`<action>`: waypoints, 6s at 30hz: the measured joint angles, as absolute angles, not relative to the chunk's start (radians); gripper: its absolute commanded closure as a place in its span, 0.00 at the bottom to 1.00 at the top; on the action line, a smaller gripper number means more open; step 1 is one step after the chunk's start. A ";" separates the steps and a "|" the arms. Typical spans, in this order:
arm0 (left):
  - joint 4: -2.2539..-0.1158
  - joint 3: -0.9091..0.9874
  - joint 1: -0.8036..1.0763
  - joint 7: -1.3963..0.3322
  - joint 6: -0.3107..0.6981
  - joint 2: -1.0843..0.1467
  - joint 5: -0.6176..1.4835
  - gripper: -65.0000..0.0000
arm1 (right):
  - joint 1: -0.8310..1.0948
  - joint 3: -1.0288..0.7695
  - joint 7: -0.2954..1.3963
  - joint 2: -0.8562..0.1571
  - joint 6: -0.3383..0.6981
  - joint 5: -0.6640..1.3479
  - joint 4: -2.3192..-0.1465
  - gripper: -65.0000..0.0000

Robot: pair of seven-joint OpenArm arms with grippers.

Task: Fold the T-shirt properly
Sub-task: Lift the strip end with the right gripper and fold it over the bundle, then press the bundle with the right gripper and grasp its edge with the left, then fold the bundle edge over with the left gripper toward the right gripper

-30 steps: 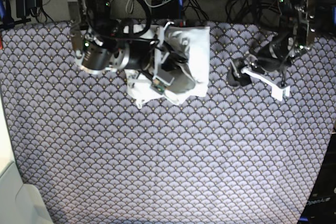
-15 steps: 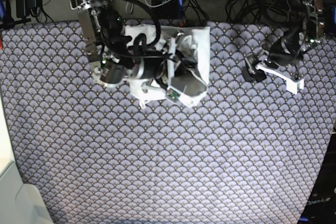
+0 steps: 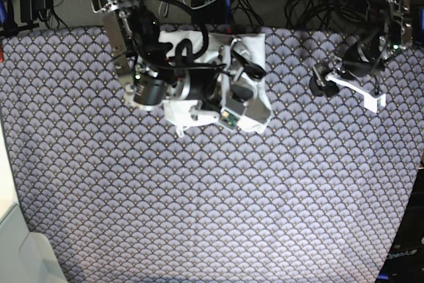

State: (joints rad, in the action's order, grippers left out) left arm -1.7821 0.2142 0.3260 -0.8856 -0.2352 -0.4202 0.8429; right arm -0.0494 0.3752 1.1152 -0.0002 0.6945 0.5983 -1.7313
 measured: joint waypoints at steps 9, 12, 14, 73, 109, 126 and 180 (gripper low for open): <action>-1.783 0.213 0.374 -0.888 -0.235 -0.455 0.843 0.16 | -0.050 0.371 1.113 -0.033 0.695 0.609 -1.941 0.56; -1.783 0.221 0.400 -0.886 -0.232 -0.471 0.847 0.16 | -0.044 0.372 1.114 -0.086 0.695 0.607 -1.949 0.66; -1.783 0.253 0.416 -0.889 -0.236 -0.467 0.843 0.16 | -0.044 0.371 1.118 -0.134 0.695 0.605 -1.949 0.73; -1.862 0.435 0.503 -0.968 -0.232 -0.446 0.844 0.88 | 0.072 0.456 1.023 -0.139 0.694 0.598 -1.844 0.93; -1.952 0.191 0.284 -1.048 -0.228 -0.376 1.181 0.00 | 0.120 0.360 1.001 -0.283 0.694 0.602 -1.964 0.94; -1.760 -0.036 0.163 -1.049 -0.232 -0.374 1.035 0.00 | 0.115 0.331 1.000 -0.294 0.694 0.602 -1.962 0.94; -1.436 -0.218 -0.116 -1.028 -0.052 -0.328 0.848 0.99 | 0.078 0.232 1.003 -0.332 0.695 0.604 -1.951 0.93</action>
State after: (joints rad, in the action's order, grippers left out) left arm -1.4361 -0.2184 -0.1162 -1.0275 -0.0521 -0.3279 0.8478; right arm 0.0780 0.2317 1.0027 -0.3321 0.6949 0.6041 -1.9511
